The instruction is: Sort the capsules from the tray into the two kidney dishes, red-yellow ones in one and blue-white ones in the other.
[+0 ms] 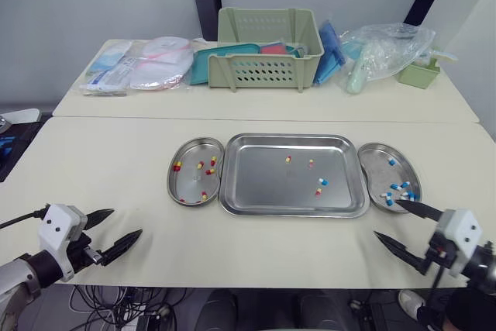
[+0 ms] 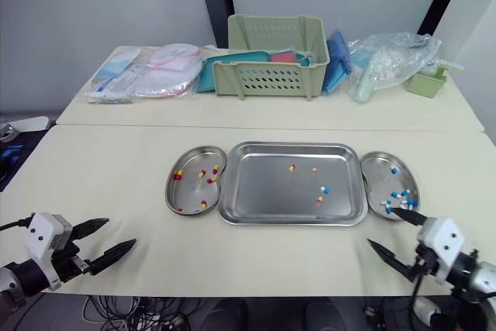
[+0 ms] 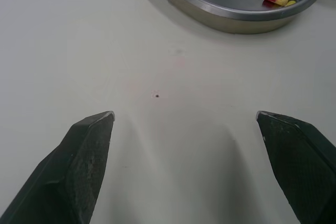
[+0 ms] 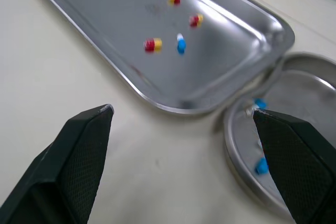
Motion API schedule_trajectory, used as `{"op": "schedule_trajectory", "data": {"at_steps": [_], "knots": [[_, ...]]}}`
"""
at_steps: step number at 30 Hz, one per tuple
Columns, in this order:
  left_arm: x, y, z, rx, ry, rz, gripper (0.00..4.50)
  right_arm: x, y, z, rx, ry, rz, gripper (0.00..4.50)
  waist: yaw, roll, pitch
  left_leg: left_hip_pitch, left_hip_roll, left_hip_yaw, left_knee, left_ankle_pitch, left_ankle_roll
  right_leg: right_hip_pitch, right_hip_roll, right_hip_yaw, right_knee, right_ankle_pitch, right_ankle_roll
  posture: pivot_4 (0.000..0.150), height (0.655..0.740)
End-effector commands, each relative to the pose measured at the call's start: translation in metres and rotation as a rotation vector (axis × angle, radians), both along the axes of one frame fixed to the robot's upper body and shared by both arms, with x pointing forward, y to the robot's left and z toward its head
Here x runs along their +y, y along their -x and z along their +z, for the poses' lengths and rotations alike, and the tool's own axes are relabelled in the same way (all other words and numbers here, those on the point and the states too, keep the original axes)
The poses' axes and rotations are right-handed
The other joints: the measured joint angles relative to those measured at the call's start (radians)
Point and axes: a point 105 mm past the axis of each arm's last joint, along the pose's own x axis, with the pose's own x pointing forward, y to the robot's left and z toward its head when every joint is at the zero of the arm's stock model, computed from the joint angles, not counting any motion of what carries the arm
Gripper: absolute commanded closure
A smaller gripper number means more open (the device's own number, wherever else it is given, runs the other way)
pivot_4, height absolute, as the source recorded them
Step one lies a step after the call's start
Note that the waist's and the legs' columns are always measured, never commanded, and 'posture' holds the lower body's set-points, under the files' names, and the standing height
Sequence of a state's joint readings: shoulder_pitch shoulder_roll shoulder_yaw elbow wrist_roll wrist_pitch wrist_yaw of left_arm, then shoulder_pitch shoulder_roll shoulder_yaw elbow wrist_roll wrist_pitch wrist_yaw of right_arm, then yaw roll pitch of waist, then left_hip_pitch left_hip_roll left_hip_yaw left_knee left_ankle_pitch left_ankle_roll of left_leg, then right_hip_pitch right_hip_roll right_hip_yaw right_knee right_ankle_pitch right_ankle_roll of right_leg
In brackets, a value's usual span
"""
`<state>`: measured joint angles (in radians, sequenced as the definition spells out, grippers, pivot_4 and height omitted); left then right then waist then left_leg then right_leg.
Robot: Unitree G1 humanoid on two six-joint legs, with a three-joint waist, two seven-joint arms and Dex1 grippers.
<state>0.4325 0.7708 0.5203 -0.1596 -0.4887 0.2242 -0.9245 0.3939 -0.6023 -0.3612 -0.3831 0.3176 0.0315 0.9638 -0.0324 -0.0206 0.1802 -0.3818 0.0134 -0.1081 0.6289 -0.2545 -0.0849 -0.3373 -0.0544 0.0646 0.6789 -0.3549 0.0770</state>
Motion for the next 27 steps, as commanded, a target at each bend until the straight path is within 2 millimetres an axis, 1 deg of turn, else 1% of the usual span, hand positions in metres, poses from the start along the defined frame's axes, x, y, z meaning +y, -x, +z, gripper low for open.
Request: {"op": "schedule_trajectory", "data": {"at_steps": [1, 5, 6, 8, 12, 13, 16, 19, 21, 24, 27], "knots": [[-0.002, 0.002, 0.019, -0.048, -0.007, 0.003, 0.00, 0.011, -0.004, 0.002, -0.051, -0.007, 0.006, 0.04, 0.000, 0.000, 0.000, 0.000, 0.000, 0.000, 0.000, 0.000, 0.000, 0.000, 0.000, 0.000, 0.000, 0.000, 0.000, 0.150, 0.7400], [-0.007, 0.004, 0.024, -0.050, 0.013, -0.010, 0.00, 0.019, -0.006, -0.002, -0.056, -0.030, 0.009, 0.04, 0.001, 0.000, 0.000, 0.000, 0.000, 0.000, 0.000, 0.000, 0.000, 0.000, 0.000, 0.000, 0.000, 0.000, 0.000, 0.150, 0.7400], [-0.013, 0.004, 0.024, -0.050, 0.026, -0.027, 0.00, 0.021, -0.006, -0.002, -0.057, -0.036, 0.012, 0.04, 0.001, 0.000, 0.000, 0.000, 0.000, 0.000, 0.000, 0.000, 0.000, 0.000, 0.000, 0.000, 0.000, 0.000, 0.000, 0.150, 0.7400], [-0.028, 0.002, 0.025, -0.055, 0.064, -0.056, 0.00, 0.025, -0.005, -0.003, -0.057, -0.041, 0.018, 0.04, 0.001, 0.000, 0.000, 0.000, 0.000, 0.000, 0.000, 0.000, 0.000, 0.000, 0.000, 0.000, 0.000, 0.000, 0.000, 0.150, 0.7400], [-0.075, -0.011, 0.034, -0.097, 0.141, -0.147, 0.00, 0.032, -0.003, -0.004, -0.056, -0.048, 0.033, 0.04, 0.004, -0.001, 0.000, 0.000, 0.000, 0.000, 0.001, 0.000, 0.000, 0.000, 0.000, 0.000, 0.000, 0.000, 0.000, 0.150, 0.7400], [-0.084, -0.015, 0.036, -0.107, 0.154, -0.155, 0.00, 0.035, -0.003, -0.004, -0.057, -0.052, 0.037, 0.04, 0.004, -0.001, 0.000, 0.000, 0.000, 0.000, 0.001, 0.000, 0.000, 0.001, 0.000, 0.000, 0.000, 0.000, 0.000, 0.150, 0.7400], [-0.121, -0.037, 0.040, -0.142, 0.172, -0.192, 0.00, 0.042, -0.003, -0.002, -0.061, -0.067, 0.046, 0.04, 0.005, 0.000, 0.000, 0.000, -0.001, -0.001, 0.001, 0.000, 0.000, 0.001, 0.000, 0.000, 0.000, 0.000, 0.000, 0.150, 0.7400], [-0.153, -0.057, 0.042, -0.158, 0.182, -0.217, 0.00, 0.047, -0.004, 0.000, -0.066, -0.080, 0.045, 0.04, 0.003, 0.000, -0.001, 0.000, -0.001, -0.001, 0.001, 0.000, 0.000, 0.001, 0.000, 0.000, 0.001, 0.000, 0.000, 0.150, 0.7400], [-0.171, -0.072, 0.044, -0.169, 0.188, -0.216, 0.00, 0.049, -0.004, 0.001, -0.067, -0.085, 0.043, 0.04, 0.004, -0.001, 0.000, 0.000, -0.001, -0.001, 0.001, 0.000, 0.000, 0.001, 0.000, -0.001, 0.001, 0.000, 0.000, 0.150, 0.7400], [-0.201, -0.101, 0.044, -0.176, 0.170, -0.212, 0.00, 0.051, -0.006, 0.002, -0.070, -0.100, 0.028, 0.04, 0.003, -0.001, -0.001, 0.000, -0.001, -0.001, 0.002, 0.000, 0.000, 0.001, 0.000, -0.001, 0.001, 0.000, 0.000, 0.150, 0.7400], [-0.221, -0.120, 0.044, -0.176, 0.159, -0.203, 0.00, 0.055, -0.008, 0.003, -0.072, -0.108, 0.022, 0.04, -0.003, 0.000, -0.001, 0.000, -0.001, -0.001, 0.002, 0.000, 0.000, 0.001, 0.000, 0.000, 0.001, 0.000, 0.000, 0.150, 0.7400]]}}
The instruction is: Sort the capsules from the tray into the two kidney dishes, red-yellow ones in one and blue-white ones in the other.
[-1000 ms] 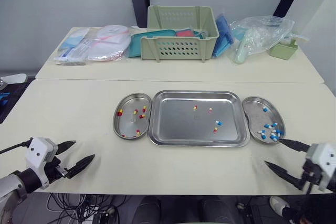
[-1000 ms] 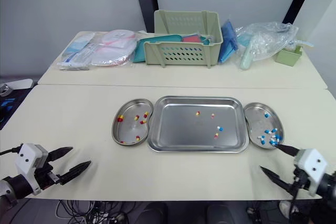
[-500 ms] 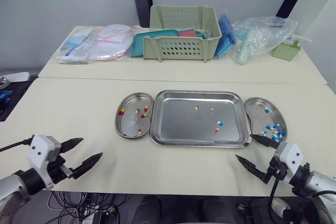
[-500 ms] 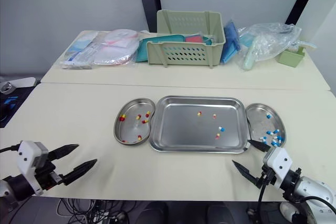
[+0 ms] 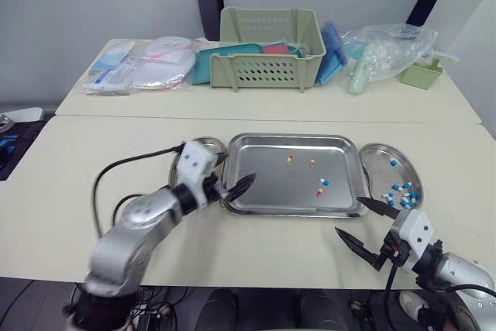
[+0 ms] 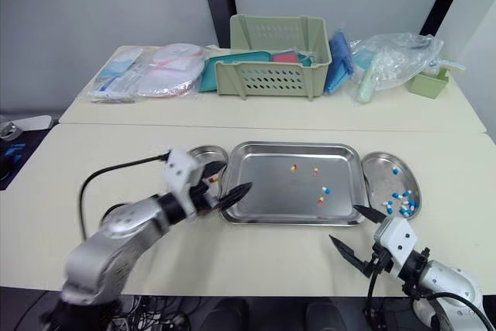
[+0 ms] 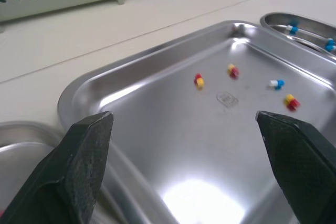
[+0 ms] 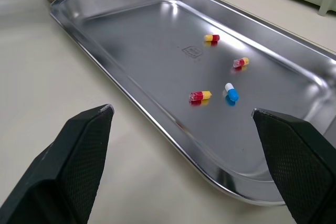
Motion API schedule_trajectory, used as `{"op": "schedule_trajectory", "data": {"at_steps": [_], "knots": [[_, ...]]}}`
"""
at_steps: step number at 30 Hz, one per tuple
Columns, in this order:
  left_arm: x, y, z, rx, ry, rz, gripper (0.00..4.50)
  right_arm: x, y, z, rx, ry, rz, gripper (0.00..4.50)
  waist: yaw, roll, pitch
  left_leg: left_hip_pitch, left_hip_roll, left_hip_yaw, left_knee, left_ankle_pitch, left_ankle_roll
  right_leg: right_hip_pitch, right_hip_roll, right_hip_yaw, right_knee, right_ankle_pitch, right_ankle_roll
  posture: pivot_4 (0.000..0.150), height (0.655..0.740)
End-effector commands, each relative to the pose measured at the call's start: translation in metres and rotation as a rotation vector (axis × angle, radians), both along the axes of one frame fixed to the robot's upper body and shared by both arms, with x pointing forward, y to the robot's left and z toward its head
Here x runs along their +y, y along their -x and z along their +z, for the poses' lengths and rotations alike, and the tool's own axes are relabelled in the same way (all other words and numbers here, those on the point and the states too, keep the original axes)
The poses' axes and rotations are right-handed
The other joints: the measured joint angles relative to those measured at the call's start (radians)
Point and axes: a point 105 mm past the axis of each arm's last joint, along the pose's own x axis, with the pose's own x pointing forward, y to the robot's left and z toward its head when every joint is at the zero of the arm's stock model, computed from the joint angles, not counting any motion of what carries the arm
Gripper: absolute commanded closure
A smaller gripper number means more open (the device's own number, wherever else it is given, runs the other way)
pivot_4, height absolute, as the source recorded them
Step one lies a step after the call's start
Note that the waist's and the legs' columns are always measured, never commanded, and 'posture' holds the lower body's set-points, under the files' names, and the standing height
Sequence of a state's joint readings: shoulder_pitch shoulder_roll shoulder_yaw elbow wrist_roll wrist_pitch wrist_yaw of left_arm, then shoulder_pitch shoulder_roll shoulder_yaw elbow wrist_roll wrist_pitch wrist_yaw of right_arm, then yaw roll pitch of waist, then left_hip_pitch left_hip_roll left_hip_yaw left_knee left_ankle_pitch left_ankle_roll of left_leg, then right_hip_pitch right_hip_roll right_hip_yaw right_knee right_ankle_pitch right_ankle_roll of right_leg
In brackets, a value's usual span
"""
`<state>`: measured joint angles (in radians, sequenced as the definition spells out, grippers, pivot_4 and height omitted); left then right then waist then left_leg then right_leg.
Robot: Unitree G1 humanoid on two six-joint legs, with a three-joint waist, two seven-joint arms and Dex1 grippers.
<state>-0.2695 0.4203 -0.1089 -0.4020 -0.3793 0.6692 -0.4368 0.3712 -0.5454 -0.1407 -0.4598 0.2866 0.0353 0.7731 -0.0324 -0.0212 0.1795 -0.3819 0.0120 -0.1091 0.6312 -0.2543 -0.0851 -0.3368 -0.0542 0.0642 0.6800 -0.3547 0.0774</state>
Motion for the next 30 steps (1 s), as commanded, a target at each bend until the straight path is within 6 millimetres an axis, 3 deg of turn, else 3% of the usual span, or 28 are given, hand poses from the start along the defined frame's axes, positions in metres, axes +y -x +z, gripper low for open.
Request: {"op": "schedule_trajectory", "data": {"at_steps": [1, 4, 10, 21, 28, 30], "knots": [[-0.020, -0.018, -0.002, 0.001, -0.026, 0.021, 0.00, 0.007, -0.001, 0.010, -0.041, -0.008, 0.002, 0.04, -0.002, 0.000, 0.000, 0.000, 0.000, 0.000, 0.000, 0.000, 0.000, 0.000, 0.000, 0.000, 0.000, 0.000, 0.000, 0.150, 0.7400], [-0.041, -0.033, -0.005, 0.024, -0.045, 0.015, 0.00, 0.008, -0.001, 0.009, -0.040, -0.011, -0.002, 0.04, 0.004, 0.000, 0.000, -0.001, 0.000, 0.000, 0.001, 0.000, 0.000, 0.000, 0.000, -0.001, 0.000, 0.000, 0.000, 0.150, 0.7400], [-0.063, -0.046, -0.017, 0.040, -0.106, -0.007, 0.00, 0.003, 0.001, 0.004, -0.034, -0.025, -0.036, 0.04, 0.000, 0.000, 0.000, -0.001, -0.001, 0.000, 0.000, 0.000, 0.000, 0.000, 0.000, 0.000, 0.000, 0.000, 0.000, 0.150, 0.7400], [-0.086, -0.062, -0.032, 0.063, -0.136, -0.023, 0.00, -0.002, 0.010, -0.007, -0.017, -0.028, -0.053, 0.04, 0.004, 0.000, 0.000, -0.001, -0.001, 0.000, 0.001, 0.000, 0.000, 0.000, 0.000, 0.000, 0.000, 0.000, 0.000, 0.150, 0.7400], [-0.097, -0.064, -0.043, 0.098, -0.153, -0.062, 0.00, 0.004, 0.011, -0.002, -0.024, -0.034, -0.058, 0.04, 0.003, 0.000, 0.000, -0.001, -0.001, 0.000, 0.001, 0.000, 0.000, 0.000, 0.000, 0.000, 0.000, 0.000, 0.000, 0.150, 0.7400], [-0.098, -0.065, -0.045, 0.108, -0.155, -0.068, 0.37, 0.005, 0.011, -0.001, -0.024, -0.035, -0.061, 0.00, 0.003, 0.000, 0.000, -0.001, -0.001, 0.000, 0.001, 0.000, 0.000, 0.000, 0.000, 0.000, 0.000, 0.000, 0.000, 0.150, 0.7400]]}}
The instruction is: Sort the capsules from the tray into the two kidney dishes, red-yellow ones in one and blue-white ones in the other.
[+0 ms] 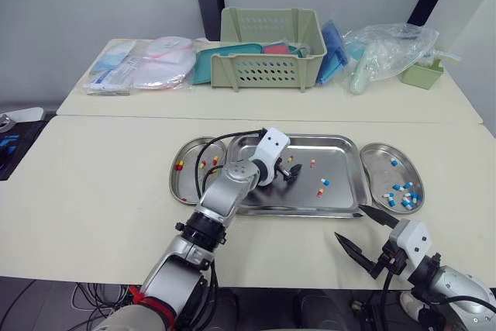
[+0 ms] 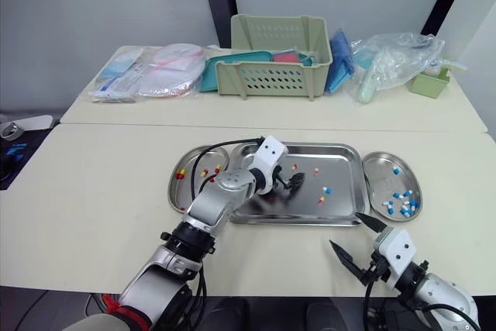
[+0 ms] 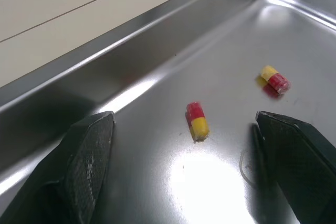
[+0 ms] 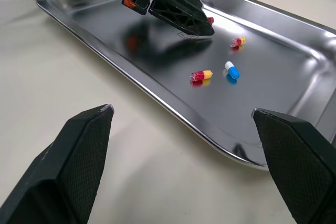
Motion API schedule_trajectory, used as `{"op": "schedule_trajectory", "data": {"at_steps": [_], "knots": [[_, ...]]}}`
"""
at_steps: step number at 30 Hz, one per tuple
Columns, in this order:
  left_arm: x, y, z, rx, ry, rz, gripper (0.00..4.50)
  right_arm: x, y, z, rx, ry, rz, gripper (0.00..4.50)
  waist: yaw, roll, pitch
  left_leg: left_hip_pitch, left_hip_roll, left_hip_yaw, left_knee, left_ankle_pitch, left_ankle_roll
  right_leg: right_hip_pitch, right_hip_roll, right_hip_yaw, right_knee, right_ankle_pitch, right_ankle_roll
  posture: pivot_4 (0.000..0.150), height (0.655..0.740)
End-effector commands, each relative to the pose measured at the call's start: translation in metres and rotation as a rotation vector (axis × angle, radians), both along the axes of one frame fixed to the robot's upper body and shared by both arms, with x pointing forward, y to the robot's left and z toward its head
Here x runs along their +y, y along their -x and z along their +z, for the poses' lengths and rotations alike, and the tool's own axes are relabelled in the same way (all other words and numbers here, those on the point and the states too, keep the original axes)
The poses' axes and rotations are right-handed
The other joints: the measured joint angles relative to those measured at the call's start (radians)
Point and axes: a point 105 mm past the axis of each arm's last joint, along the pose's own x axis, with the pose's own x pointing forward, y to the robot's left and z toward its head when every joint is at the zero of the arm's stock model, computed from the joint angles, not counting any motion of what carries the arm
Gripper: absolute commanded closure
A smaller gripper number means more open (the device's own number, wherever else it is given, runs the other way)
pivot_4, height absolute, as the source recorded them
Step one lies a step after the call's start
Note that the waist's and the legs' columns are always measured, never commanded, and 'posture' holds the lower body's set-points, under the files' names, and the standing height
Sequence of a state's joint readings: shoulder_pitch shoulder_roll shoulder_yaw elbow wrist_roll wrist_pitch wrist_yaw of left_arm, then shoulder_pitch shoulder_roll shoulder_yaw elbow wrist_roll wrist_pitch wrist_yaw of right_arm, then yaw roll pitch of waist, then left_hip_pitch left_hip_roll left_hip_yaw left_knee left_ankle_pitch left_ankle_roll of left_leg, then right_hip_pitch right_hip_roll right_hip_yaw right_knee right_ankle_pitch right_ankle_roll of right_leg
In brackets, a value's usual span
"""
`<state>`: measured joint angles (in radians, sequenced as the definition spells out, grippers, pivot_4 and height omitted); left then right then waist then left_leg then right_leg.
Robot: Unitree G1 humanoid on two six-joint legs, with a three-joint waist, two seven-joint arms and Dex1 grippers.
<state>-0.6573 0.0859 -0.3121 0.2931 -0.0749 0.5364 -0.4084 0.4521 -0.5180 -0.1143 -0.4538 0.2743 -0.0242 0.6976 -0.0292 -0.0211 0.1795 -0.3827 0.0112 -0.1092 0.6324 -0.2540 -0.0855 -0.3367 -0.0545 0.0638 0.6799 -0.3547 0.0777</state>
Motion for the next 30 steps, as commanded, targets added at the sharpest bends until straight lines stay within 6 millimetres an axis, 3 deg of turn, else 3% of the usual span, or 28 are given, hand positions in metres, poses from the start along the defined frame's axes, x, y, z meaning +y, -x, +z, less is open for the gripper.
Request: {"op": "schedule_trajectory", "data": {"at_steps": [1, 13, 18, 24, 30], "knots": [[-0.006, -0.001, -0.002, 0.007, -0.004, -0.026, 0.53, 0.007, 0.001, 0.011, -0.038, -0.006, 0.008, 0.00, 0.000, 0.000, 0.000, 0.000, 0.000, 0.000, 0.000, 0.000, 0.000, 0.000, 0.000, 0.000, 0.000, 0.000, 0.000, 0.150, 0.7400], [-0.011, 0.002, -0.008, 0.039, -0.013, -0.083, 4.45, 0.010, -0.004, 0.020, -0.036, -0.006, -0.011, 0.00, 0.000, 0.000, 0.000, 0.000, 0.000, 0.000, 0.000, 0.001, -0.001, 0.000, 0.000, 0.000, 0.000, 0.000, 0.000, 0.150, 0.7400], [-0.002, 0.006, 0.006, -0.001, 0.030, -0.080, 4.45, 0.012, -0.004, 0.024, -0.049, 0.002, -0.001, 0.00, 0.000, 0.001, 0.000, 0.000, 0.000, 0.000, 0.000, 0.001, -0.001, 0.000, 0.000, 0.000, 0.000, 0.000, 0.000, 0.150, 0.7400], [0.017, 0.028, 0.048, -0.086, 0.087, -0.127, 4.45, 0.016, -0.003, 0.028, -0.063, 0.030, 0.054, 0.00, -0.002, 0.001, 0.000, 0.000, 0.000, 0.000, 0.000, 0.001, -0.001, 0.000, 0.000, 0.000, 0.000, 0.000, 0.000, 0.150, 0.7400], [0.083, 0.051, 0.071, -0.115, 0.077, 0.005, 4.45, 0.033, -0.002, 0.031, -0.054, 0.069, 0.236, 0.00, -0.008, 0.002, -0.001, 0.001, 0.001, 0.000, -0.001, 0.001, -0.001, 0.000, 0.001, 0.001, 0.000, 0.000, 0.000, 0.150, 0.7400]]}}
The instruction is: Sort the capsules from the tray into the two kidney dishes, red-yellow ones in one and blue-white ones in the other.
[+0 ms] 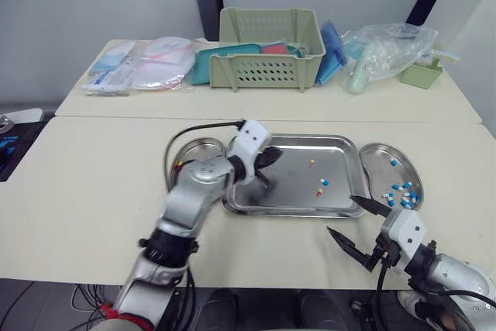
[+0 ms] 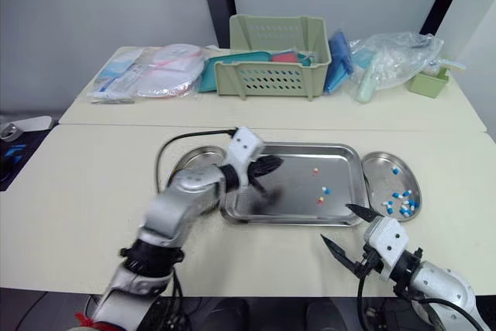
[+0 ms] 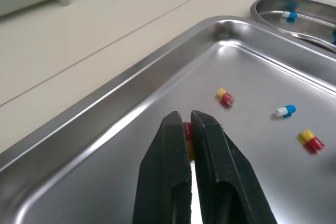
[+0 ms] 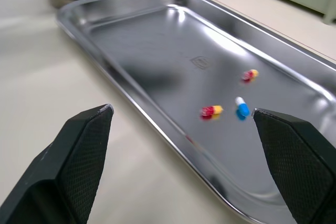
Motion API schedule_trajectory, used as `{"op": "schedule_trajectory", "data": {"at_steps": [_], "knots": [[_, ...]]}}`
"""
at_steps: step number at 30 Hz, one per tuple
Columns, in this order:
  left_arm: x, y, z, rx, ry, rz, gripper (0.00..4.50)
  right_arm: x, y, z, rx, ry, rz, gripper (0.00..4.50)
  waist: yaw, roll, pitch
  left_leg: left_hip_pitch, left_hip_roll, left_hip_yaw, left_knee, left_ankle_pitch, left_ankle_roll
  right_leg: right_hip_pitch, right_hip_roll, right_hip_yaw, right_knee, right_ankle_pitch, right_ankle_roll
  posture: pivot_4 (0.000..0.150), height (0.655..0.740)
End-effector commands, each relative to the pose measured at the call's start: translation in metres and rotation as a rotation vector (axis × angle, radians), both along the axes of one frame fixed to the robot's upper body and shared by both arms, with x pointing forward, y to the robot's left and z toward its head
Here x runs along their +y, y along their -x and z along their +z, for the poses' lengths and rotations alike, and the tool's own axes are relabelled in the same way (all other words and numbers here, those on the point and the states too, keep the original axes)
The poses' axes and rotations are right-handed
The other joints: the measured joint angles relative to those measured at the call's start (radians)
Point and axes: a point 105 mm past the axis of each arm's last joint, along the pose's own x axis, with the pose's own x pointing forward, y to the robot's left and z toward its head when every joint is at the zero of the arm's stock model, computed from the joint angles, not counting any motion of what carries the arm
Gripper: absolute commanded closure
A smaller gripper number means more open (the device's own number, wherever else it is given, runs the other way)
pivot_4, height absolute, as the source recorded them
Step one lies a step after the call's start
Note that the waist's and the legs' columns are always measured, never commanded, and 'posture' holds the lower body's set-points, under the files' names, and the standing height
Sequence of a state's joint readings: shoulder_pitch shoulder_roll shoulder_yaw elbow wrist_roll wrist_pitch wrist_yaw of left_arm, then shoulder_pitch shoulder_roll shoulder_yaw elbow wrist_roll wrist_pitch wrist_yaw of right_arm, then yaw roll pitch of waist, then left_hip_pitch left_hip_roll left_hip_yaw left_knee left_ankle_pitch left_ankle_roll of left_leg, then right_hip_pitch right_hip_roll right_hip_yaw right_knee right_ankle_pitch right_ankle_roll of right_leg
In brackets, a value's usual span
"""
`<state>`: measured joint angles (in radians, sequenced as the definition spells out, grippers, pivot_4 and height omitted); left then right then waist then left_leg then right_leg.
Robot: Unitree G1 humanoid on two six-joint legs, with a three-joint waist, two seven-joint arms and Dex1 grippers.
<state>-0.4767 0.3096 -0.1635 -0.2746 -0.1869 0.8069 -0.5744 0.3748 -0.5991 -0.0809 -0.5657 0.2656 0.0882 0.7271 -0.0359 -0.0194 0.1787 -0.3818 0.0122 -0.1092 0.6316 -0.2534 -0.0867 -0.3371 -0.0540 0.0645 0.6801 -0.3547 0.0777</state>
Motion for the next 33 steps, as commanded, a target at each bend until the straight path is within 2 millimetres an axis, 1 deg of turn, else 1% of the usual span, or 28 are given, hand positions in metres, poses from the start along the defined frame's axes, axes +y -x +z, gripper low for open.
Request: {"op": "schedule_trajectory", "data": {"at_steps": [1, 2, 3, 5, 7, 10, 13, 18, 22, 24, 25, 29, 30, 31, 33], "knots": [[0.038, 0.011, 0.025, -0.083, 0.013, 0.095, 4.45, 0.020, 0.003, 0.011, -0.014, -0.010, 0.150, 0.00, 0.001, 0.000, 0.000, 0.000, 0.000, 0.000, 0.000, 0.000, 0.000, 0.000, 0.000, 0.000, 0.000, 0.000, 0.000, 0.150, 0.7400], [0.055, 0.013, 0.030, -0.092, 0.027, 0.148, 4.45, 0.027, 0.002, 0.014, -0.007, -0.022, 0.201, 0.00, 0.000, 0.000, 0.000, 0.000, 0.000, -0.001, 0.000, 0.000, 0.001, 0.000, 0.000, -0.001, 0.000, 0.000, 0.000, 0.150, 0.7400], [0.065, 0.015, 0.032, -0.094, 0.037, 0.183, 4.45, 0.032, 0.001, 0.015, -0.002, -0.029, 0.235, 0.00, 0.002, -0.001, 0.000, 0.000, 0.000, 0.000, 0.000, -0.001, 0.001, 0.000, 0.000, -0.001, 0.000, 0.000, 0.000, 0.150, 0.7400], [0.088, 0.021, 0.028, -0.069, 0.014, 0.250, 4.45, 0.042, -0.003, 0.022, -0.011, -0.048, 0.295, 0.00, 0.004, -0.001, 0.001, 0.000, 0.000, -0.001, 0.001, -0.001, 0.001, 0.000, 0.000, -0.001, 0.000, 0.000, 0.000, 0.150, 0.7400], [0.107, 0.027, 0.023, -0.044, -0.016, 0.304, 4.45, 0.048, -0.008, 0.027, -0.021, -0.055, 0.338, 0.00, 0.005, -0.001, 0.001, -0.001, 0.000, -0.001, 0.001, -0.001, 0.001, 0.000, 0.000, -0.001, 0.000, 0.000, 0.000, 0.150, 0.7400], [0.122, 0.033, 0.020, -0.036, -0.036, 0.363, 4.45, 0.051, -0.012, 0.028, -0.024, -0.052, 0.370, 0.00, 0.012, -0.003, 0.001, -0.001, 0.000, -0.002, 0.001, -0.001, 0.001, 0.000, 0.000, -0.002, -0.001, 0.000, 0.000, 0.150, 0.7400], [0.127, 0.035, 0.020, -0.034, -0.031, 0.398, 4.45, 0.052, -0.016, 0.028, -0.024, -0.050, 0.383, 0.00, 0.014, -0.005, 0.002, -0.002, 0.000, -0.002, 0.001, -0.001, 0.001, 0.000, -0.001, -0.003, -0.001, 0.000, 0.000, 0.150, 0.7400], [0.124, 0.035, 0.017, -0.028, -0.020, 0.401, 4.45, 0.057, -0.017, 0.028, -0.027, -0.056, 0.399, 0.00, 0.007, -0.004, 0.002, -0.002, 0.000, -0.002, 0.001, -0.001, 0.001, 0.000, -0.001, -0.002, 0.000, 0.000, 0.000, 0.150, 0.7400], [0.127, 0.030, 0.022, -0.043, 0.006, 0.398, 4.45, 0.059, -0.018, 0.027, -0.030, -0.061, 0.389, 0.00, 0.006, -0.004, 0.002, -0.001, 0.000, -0.002, 0.001, -0.001, 0.001, 0.000, 0.000, -0.002, 0.000, 0.000, 0.000, 0.150, 0.7400], [0.127, 0.029, 0.025, -0.053, 0.014, 0.392, 3.93, 0.059, -0.019, 0.027, -0.031, -0.063, 0.382, 0.00, 0.006, -0.004, 0.002, -0.002, 0.000, -0.002, 0.001, -0.001, 0.001, 0.000, 0.000, -0.002, 0.000, 0.000, 0.000, 0.150, 0.7400], [0.126, 0.028, 0.027, -0.060, 0.017, 0.388, 3.74, 0.058, -0.019, 0.027, -0.031, -0.065, 0.378, 0.00, 0.006, -0.004, 0.002, -0.002, 0.000, -0.002, 0.001, -0.001, 0.001, 0.000, 0.000, -0.002, 0.000, 0.000, 0.000, 0.150, 0.7400], [0.124, 0.026, 0.032, -0.089, 0.016, 0.374, 2.43, 0.055, -0.021, 0.027, -0.035, -0.055, 0.356, 0.00, 0.006, -0.004, 0.002, -0.001, 0.000, -0.002, 0.001, -0.001, 0.001, 0.000, 0.000, -0.002, 0.000, 0.000, 0.000, 0.150, 0.7400], [0.124, 0.026, 0.032, -0.095, 0.018, 0.374, 2.16, 0.053, -0.022, 0.028, -0.039, -0.053, 0.343, 0.00, 0.006, -0.004, 0.002, -0.002, 0.000, -0.002, 0.001, -0.001, 0.001, 0.000, 0.000, -0.002, 0.000, 0.000, 0.000, 0.150, 0.7400], [0.124, 0.026, 0.032, -0.098, 0.020, 0.374, 1.75, 0.052, -0.023, 0.028, -0.042, -0.052, 0.335, 0.00, 0.006, -0.004, 0.002, -0.001, 0.000, -0.002, 0.001, -0.001, 0.001, 0.000, 0.000, -0.002, 0.000, 0.000, 0.000, 0.150, 0.7400], [0.124, 0.026, 0.032, -0.100, 0.024, 0.376, 1.13, 0.051, -0.023, 0.029, -0.045, -0.050, 0.330, 0.00, 0.006, -0.004, 0.002, -0.002, 0.000, -0.002, 0.001, -0.001, 0.001, 0.000, 0.000, -0.002, 0.000, 0.000, 0.000, 0.150, 0.7400]]}}
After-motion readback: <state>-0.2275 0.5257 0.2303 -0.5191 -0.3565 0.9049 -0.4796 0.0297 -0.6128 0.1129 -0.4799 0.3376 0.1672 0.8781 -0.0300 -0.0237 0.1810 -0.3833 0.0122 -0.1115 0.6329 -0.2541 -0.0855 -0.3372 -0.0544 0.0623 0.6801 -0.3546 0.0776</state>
